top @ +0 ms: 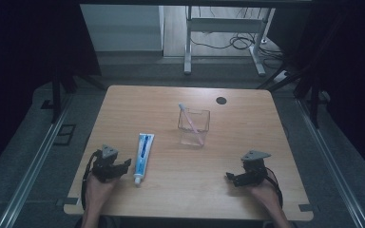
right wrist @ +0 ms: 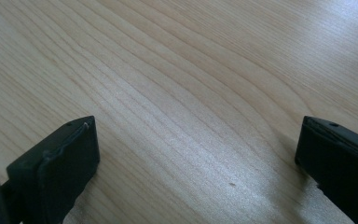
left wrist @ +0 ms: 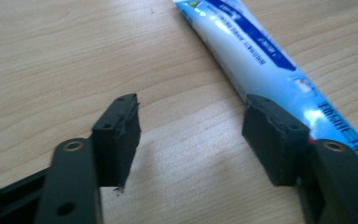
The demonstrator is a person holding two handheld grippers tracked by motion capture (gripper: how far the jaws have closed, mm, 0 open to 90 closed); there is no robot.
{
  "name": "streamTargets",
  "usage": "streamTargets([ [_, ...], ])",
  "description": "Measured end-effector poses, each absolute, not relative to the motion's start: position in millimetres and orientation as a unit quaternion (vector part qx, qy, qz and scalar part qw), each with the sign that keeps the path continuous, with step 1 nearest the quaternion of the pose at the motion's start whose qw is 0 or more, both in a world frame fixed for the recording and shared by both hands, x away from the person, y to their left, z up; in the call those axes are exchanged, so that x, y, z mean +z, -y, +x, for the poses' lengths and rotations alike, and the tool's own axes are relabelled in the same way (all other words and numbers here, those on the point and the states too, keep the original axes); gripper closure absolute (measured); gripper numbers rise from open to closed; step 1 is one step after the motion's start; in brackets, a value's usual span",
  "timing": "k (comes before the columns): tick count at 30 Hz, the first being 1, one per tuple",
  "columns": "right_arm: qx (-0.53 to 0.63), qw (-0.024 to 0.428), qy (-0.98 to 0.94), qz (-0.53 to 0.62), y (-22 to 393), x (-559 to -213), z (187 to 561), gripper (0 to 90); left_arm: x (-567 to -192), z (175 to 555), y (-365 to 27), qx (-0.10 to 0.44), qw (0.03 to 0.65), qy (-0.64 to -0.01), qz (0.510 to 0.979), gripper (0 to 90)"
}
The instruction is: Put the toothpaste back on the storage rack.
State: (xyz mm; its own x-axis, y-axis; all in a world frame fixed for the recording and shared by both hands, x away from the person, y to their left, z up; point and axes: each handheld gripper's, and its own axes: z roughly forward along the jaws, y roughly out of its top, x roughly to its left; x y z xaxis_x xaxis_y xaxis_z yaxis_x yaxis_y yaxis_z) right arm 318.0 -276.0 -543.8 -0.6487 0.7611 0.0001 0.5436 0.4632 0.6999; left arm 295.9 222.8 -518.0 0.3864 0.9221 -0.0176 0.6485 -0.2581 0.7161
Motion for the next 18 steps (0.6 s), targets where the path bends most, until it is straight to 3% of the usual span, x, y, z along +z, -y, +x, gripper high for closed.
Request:
streamTargets([
  [18,0.346,0.162,-0.836,0.394,277,-543,317,2.8,-515,326,-210,0.173,0.325,-0.494,0.788,85.2],
])
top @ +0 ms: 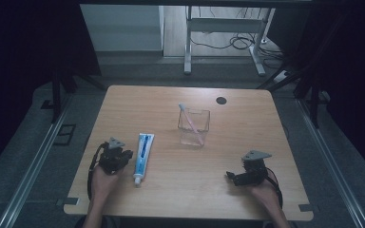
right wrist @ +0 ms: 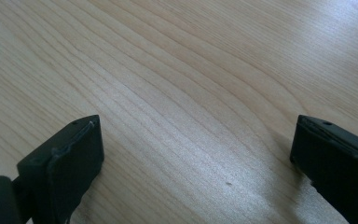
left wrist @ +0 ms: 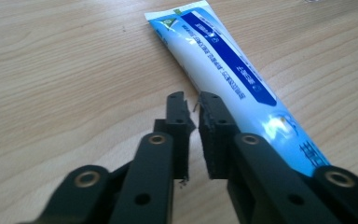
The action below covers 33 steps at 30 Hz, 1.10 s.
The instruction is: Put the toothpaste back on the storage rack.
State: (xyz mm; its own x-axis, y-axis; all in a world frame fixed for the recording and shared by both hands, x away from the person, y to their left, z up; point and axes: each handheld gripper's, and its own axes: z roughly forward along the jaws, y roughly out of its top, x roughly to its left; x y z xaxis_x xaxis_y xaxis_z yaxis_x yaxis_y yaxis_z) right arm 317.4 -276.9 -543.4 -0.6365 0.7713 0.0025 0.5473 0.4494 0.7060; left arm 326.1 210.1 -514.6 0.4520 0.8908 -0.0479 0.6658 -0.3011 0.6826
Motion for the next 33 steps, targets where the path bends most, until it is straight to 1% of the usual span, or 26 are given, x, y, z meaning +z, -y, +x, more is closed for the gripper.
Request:
streamTargets([
  [2,0.346,0.162,-0.835,0.395,277,-543,317,3.0,-515,332,-209,0.172,0.324,-0.496,0.787,89.0],
  [3,0.346,0.162,-0.835,0.396,277,-543,317,3.1,-516,335,-209,0.172,0.322,-0.498,0.787,89.4],
  [19,0.346,0.162,-0.835,0.397,277,-543,317,3.3,-524,367,-197,0.127,0.318,-0.504,0.793,89.7],
  [24,0.346,0.162,-0.835,0.396,277,-543,317,3.3,-522,371,-191,0.118,0.320,-0.503,0.794,89.7],
  [33,0.346,0.162,-0.835,0.396,277,-543,317,3.3,-520,375,-174,0.092,0.318,-0.481,0.812,89.7],
])
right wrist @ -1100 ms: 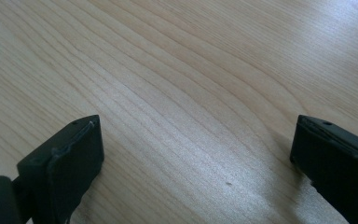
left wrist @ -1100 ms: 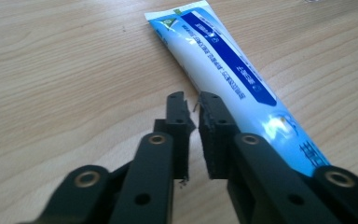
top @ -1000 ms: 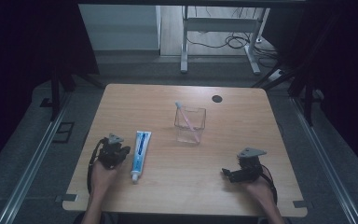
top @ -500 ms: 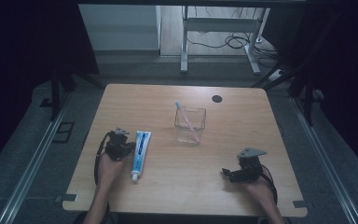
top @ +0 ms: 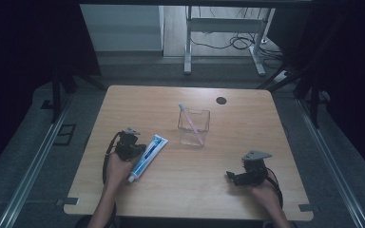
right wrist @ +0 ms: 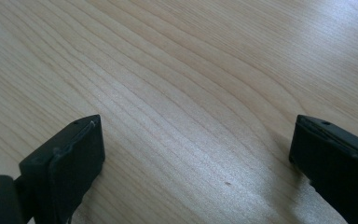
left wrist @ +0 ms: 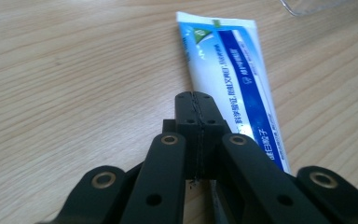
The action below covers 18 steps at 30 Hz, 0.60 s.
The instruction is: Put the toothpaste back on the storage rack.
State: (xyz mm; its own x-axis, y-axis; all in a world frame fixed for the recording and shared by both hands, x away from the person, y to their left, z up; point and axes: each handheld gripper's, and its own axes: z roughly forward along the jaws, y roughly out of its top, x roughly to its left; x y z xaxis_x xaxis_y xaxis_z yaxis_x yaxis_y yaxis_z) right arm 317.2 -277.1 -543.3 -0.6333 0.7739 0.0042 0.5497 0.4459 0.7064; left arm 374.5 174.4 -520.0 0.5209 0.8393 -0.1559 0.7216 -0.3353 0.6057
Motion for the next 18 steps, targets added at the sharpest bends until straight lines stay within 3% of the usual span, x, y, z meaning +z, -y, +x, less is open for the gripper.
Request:
streamTargets([
  [13,0.346,0.162,-0.835,0.397,277,-543,317,3.3,-516,376,-159,0.090,0.305,-0.450,0.835,89.3],
  [18,0.346,0.162,-0.835,0.396,277,-543,317,3.3,-511,372,-161,0.106,0.304,-0.436,0.840,79.5],
])
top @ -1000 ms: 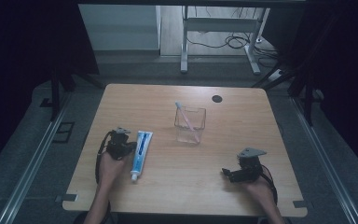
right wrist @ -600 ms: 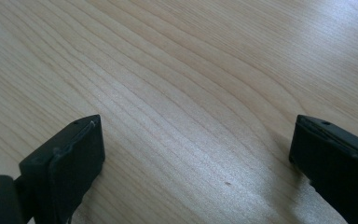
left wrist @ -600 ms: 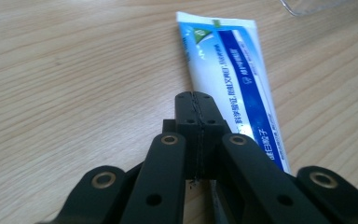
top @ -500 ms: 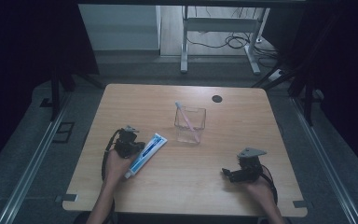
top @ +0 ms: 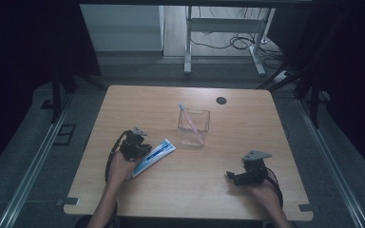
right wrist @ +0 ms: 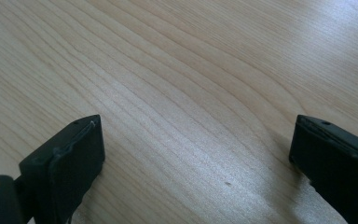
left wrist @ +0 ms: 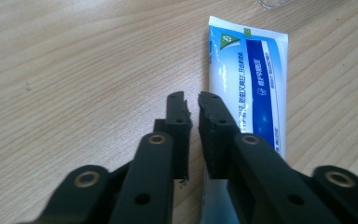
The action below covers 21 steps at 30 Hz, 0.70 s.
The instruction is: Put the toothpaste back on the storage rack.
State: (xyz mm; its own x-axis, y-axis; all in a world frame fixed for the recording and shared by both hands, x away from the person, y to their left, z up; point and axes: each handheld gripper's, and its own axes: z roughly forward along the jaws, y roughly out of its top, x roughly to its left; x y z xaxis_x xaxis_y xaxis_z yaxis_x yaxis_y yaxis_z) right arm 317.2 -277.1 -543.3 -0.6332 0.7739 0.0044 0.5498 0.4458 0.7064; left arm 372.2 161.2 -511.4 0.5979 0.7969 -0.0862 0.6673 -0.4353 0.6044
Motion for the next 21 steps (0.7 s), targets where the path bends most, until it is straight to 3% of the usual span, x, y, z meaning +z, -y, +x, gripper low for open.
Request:
streamTargets([
  [9,0.346,0.162,-0.835,0.397,277,-543,317,3.3,-502,363,-167,0.097,0.315,-0.424,0.844,71.4],
  [21,0.346,0.162,-0.835,0.397,277,-543,317,3.3,-496,349,-172,0.079,0.313,-0.417,0.850,50.2],
])
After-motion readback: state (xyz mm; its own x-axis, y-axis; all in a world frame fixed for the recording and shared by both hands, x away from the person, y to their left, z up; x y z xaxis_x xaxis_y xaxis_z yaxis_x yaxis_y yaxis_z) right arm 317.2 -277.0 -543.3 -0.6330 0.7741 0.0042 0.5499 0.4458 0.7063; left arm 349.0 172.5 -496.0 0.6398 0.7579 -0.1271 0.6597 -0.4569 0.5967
